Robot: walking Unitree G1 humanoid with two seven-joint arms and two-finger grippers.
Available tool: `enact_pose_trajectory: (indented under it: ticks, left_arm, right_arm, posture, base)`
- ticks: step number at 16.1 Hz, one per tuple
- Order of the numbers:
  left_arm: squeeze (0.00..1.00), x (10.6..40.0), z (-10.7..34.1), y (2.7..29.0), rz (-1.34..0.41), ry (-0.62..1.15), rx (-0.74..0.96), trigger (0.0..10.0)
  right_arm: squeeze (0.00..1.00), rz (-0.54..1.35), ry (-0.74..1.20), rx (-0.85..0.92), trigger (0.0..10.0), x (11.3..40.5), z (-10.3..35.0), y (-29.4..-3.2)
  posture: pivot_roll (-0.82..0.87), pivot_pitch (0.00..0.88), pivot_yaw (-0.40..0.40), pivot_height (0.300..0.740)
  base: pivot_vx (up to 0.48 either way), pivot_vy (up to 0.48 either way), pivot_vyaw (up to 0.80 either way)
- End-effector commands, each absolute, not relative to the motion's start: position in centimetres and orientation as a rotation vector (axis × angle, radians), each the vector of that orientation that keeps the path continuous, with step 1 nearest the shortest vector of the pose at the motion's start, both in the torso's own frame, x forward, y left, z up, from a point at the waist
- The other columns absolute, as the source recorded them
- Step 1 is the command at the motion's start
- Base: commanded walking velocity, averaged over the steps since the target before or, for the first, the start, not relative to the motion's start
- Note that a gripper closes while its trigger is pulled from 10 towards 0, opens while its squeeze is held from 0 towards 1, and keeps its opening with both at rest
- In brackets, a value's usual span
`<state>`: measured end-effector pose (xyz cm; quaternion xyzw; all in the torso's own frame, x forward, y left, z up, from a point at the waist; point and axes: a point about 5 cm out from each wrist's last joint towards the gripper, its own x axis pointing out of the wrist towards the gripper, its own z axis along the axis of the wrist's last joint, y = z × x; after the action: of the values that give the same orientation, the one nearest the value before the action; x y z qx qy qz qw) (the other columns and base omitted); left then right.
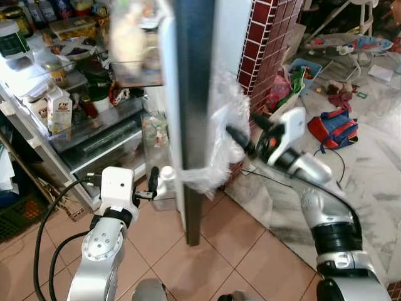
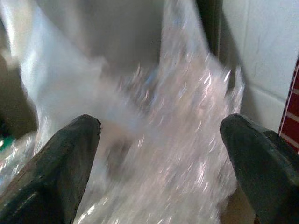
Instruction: Restocking fridge
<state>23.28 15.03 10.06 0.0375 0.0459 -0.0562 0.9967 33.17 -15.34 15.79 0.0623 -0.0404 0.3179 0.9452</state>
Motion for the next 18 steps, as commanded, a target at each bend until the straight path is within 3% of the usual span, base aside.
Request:
enact_pose_trajectory:
  ticks: [1, 5, 11, 18]
  left_arm:
    - [0.0, 23.4, 10.1, 15.1, -0.113, 0.088, 0.082, 10.0]
    - [0.0, 23.7, 10.2, 14.9, -0.114, 0.075, 0.086, 10.0]
    - [0.0, 23.9, 10.4, 14.6, -0.133, 0.054, 0.089, 10.0]
    - [0.0, 23.6, 10.0, 14.1, -0.136, 0.065, 0.075, 10.0]
  right_arm:
    - [0.0, 0.619, -0.13, 0.124, 10.0, 33.6, 17.2, -15.8]
    - [0.0, 0.286, -0.168, -0.006, 10.0, 35.6, 18.2, -19.7]
    - [0.0, 0.123, -0.148, -0.135, 10.0, 35.3, 16.9, -21.6]
    - [0.0, 0.128, -0.071, -0.083, 10.0, 30.8, 12.0, -18.2]
  posture:
    - [0.14, 0.0, -0.005, 0.74]
    - [0.14, 0.0, -0.012, 0.74]
    - [0.13, 0.0, -0.011, 0.74]
    - [0.11, 0.0, -0.024, 0.74]
  base:
    - [0.0, 0.0, 0.0]
    - [0.0, 0.0, 0.0]
    - [0.0, 0.0, 0.0]
    - [0.0, 0.0, 0.0]
